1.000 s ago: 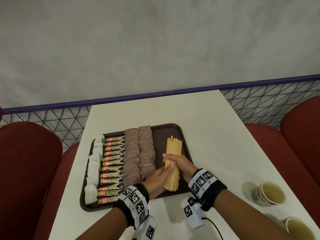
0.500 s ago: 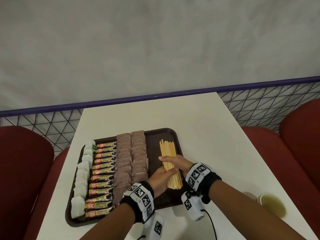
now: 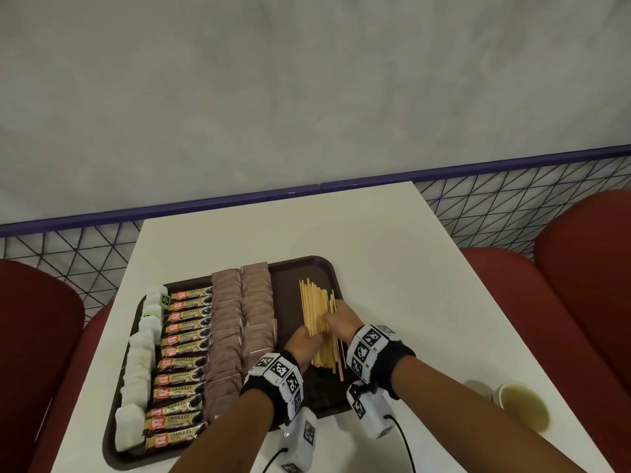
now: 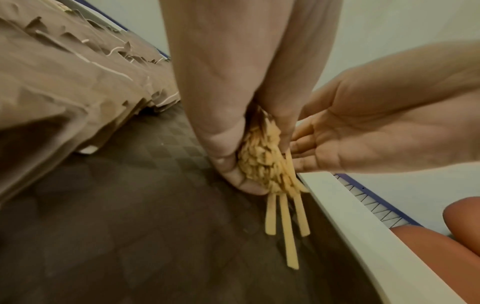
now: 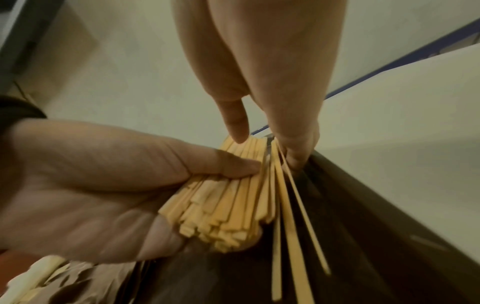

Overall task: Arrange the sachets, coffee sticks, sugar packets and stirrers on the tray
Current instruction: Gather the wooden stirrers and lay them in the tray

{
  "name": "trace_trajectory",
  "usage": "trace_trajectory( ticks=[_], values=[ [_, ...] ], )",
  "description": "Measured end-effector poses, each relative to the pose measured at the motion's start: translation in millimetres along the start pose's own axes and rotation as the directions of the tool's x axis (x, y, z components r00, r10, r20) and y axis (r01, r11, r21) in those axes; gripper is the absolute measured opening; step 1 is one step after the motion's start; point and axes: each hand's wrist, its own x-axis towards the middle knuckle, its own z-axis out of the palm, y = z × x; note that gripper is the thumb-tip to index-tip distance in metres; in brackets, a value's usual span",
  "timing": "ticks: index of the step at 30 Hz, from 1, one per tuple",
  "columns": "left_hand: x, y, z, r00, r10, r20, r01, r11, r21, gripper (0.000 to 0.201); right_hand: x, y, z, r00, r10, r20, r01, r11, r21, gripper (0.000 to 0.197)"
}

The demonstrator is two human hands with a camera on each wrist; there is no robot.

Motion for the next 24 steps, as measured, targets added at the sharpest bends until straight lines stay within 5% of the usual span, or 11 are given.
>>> trace_trajectory(
  ticks=[3,6,9,16,24],
  values=[
    [9,-8,-3,0.999,0.016,-0.035,-0.015,0.999,0.034,0.049,-3,-1,0,0.999,-0.041,-0.014,0.04,0.997,-0.068,0.033],
    [33,-31,-7,0.997,0.05,-0.054,-0.045,0.995,0.085,0.076,-8,-5,-3,0.996,-0.085,-0.02,0.082,0.992,-0.1,0.029],
    [52,-49,-8,0.998,0.035,-0.043,-0.03,0.993,0.114,0.082,-14,-7,-5,0.991,-0.131,-0.014,0.128,0.982,-0.136,0.029],
    [3,-11,-7,0.997,0.014,-0.074,-0.005,0.993,0.122,0.03,-22,-5,-3,0.986,-0.163,-0.044,0.156,0.98,-0.119,0.035],
    [-13,-4,-12,0.988,-0.01,-0.152,0.042,0.977,0.211,0.038,-18,-2,8,0.987,-0.161,0.005,0.156,0.948,-0.278,0.048]
  ],
)
